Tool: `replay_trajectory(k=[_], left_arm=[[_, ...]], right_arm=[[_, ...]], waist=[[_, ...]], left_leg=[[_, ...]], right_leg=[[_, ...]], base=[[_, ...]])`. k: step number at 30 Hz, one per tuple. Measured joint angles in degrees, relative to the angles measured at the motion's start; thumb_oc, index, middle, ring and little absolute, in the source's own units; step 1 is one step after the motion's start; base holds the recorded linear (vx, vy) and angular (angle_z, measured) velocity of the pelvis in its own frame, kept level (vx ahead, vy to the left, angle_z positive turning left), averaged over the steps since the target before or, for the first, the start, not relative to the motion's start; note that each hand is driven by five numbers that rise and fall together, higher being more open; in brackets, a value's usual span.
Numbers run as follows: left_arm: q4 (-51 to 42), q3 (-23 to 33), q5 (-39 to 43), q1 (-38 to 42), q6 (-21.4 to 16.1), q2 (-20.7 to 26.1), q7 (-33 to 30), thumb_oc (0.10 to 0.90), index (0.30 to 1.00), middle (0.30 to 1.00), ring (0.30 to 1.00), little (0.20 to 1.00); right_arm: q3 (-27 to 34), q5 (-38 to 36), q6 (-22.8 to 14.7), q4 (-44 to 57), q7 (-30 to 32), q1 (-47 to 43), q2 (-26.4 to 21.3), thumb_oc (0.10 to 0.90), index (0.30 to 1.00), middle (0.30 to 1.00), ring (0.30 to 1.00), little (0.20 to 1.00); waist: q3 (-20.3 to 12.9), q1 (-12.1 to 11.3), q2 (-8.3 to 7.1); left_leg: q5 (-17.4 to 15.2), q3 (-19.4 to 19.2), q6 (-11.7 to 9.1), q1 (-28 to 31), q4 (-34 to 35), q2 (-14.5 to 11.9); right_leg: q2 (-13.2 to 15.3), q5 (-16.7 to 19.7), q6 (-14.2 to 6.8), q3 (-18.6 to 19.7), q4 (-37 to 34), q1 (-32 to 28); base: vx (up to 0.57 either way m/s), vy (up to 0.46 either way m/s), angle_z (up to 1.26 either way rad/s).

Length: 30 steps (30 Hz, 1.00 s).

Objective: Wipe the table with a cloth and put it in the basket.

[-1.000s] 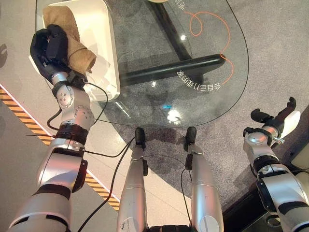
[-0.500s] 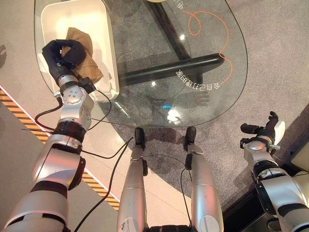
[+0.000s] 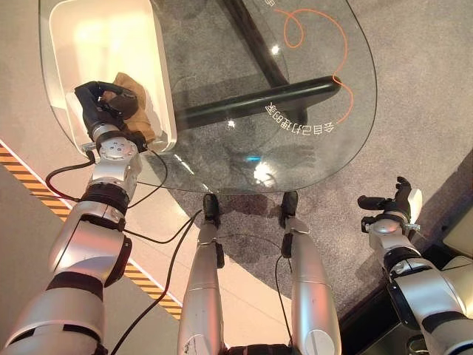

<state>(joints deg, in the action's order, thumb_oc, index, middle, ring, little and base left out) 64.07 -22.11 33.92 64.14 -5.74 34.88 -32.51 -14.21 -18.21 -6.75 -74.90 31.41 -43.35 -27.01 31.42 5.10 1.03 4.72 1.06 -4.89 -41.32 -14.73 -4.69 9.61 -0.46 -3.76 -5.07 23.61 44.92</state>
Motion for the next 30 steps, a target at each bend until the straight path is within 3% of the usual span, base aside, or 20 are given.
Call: replay_trajectory(k=[4, 5, 6, 14, 20, 30], left_arm=[[0.61, -0.17, -0.97, 0.98, 0.11, -0.02, 0.00, 0.114, 0.312, 0.312, 0.312, 0.214], [0.61, -0.23, -0.97, 1.11, 0.11, -0.02, 0.00, 0.292, 0.465, 0.465, 0.465, 0.392], [0.61, -0.31, -0.98, 1.29, 0.11, -0.02, 0.00, 0.800, 0.900, 0.900, 0.900, 0.900], [0.59, -0.40, -1.06, 1.98, -0.81, -0.02, -0.77, 0.800, 0.900, 0.900, 0.900, 0.900], [0.59, -0.35, -2.12, 4.06, -2.73, 0.00, -3.24, 0.800, 0.900, 0.900, 0.900, 0.900], [0.59, -0.32, -2.34, 4.78, -2.78, 0.01, -4.49, 0.800, 0.900, 0.900, 0.900, 0.900]], right_arm=[[-0.62, 0.00, 0.04, 0.00, 0.01, 0.03, 0.01, 0.800, 0.900, 0.900, 0.900, 0.900], [-0.78, 0.00, 0.06, 0.00, 0.01, 0.03, 0.01, 0.800, 0.900, 0.900, 0.900, 0.900], [-1.20, 0.01, 0.08, 0.00, 0.01, 0.03, 0.01, 0.800, 0.900, 0.900, 0.900, 0.900], [-1.51, 0.01, -0.03, 0.11, 0.02, 0.03, 0.01, 0.800, 0.900, 0.900, 0.900, 0.900], [-1.69, 0.02, -0.19, 0.16, 0.03, 0.03, 0.09, 0.800, 0.900, 0.900, 0.900, 0.900], [-1.69, 0.02, -0.19, 0.40, 0.06, 0.03, 0.25, 0.800, 0.900, 0.900, 0.900, 0.900]], waist=[[0.00, 0.04, -0.01], [0.00, 0.06, -0.01], [0.00, 0.13, -0.01], [0.00, 1.08, -0.01], [-0.01, 0.78, -0.01], [-0.01, 0.78, -0.01]], left_leg=[[0.06, -0.54, -0.09, -0.04, 0.60, -0.19], [0.12, -0.54, -0.17, -0.05, 0.69, -0.23], [0.13, -0.54, -0.19, -0.07, 0.77, -0.34], [0.12, -0.54, -0.18, -0.37, 0.91, -0.45], [0.13, -0.55, -0.20, -0.37, 0.84, -0.44], [0.13, -0.54, -0.20, -0.39, 0.83, -0.45]], right_leg=[[-0.29, 0.17, 0.04, 0.69, -0.07, 0.72], [-0.33, 0.18, 0.05, 0.71, -0.11, 0.75], [-0.46, 0.23, 0.09, 0.72, -0.28, 0.76], [-0.59, 0.29, 0.10, 0.71, -0.82, 0.83], [-0.60, 0.37, 0.13, 0.70, -0.80, 0.84], [-0.60, 0.38, 0.13, 0.66, -0.79, 0.84]], base=[[0.01, 0.007, -0.07], [0.01, 0.005, -0.03], [0.01, 0.000, -0.03], [0.00, 0.000, 0.00], [0.00, 0.000, 0.00], [0.00, 0.000, 0.00]])
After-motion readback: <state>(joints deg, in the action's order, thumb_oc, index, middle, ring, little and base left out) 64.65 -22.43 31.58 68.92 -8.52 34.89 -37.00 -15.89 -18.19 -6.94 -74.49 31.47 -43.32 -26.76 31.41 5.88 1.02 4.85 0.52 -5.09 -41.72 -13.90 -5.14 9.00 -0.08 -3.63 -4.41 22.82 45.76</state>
